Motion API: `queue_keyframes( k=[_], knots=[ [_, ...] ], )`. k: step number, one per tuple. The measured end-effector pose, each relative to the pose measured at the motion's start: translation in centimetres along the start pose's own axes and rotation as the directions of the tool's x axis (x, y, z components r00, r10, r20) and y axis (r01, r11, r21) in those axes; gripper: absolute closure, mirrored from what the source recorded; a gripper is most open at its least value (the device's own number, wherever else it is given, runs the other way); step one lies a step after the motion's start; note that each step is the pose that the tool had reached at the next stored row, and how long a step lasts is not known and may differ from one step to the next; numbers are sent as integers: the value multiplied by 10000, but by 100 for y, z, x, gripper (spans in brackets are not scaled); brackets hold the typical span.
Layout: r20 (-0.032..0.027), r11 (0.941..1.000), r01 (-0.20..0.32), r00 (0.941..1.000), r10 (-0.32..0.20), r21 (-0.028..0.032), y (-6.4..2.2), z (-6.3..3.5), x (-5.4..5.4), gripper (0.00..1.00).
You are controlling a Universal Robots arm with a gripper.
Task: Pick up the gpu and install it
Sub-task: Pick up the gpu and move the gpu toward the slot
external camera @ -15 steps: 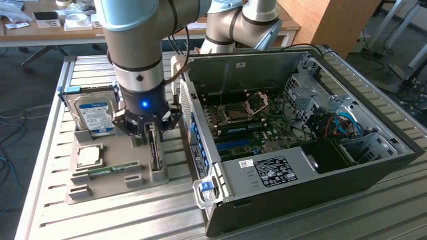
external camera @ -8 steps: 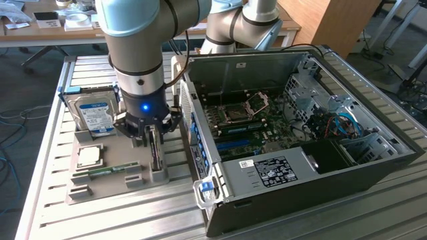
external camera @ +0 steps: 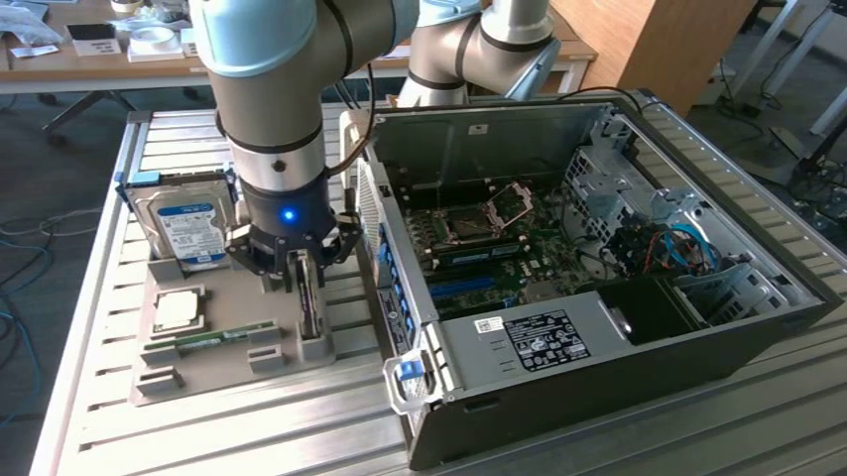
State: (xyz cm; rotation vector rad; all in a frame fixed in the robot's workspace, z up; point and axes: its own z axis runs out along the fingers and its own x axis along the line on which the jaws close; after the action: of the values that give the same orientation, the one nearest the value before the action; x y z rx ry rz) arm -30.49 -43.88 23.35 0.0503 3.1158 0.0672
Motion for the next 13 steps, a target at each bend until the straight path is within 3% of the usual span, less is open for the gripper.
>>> queue_keyframes(
  k=[13],
  knots=[
    [0,10000,0,10000,0,0,3,9,25,57]
  ],
)
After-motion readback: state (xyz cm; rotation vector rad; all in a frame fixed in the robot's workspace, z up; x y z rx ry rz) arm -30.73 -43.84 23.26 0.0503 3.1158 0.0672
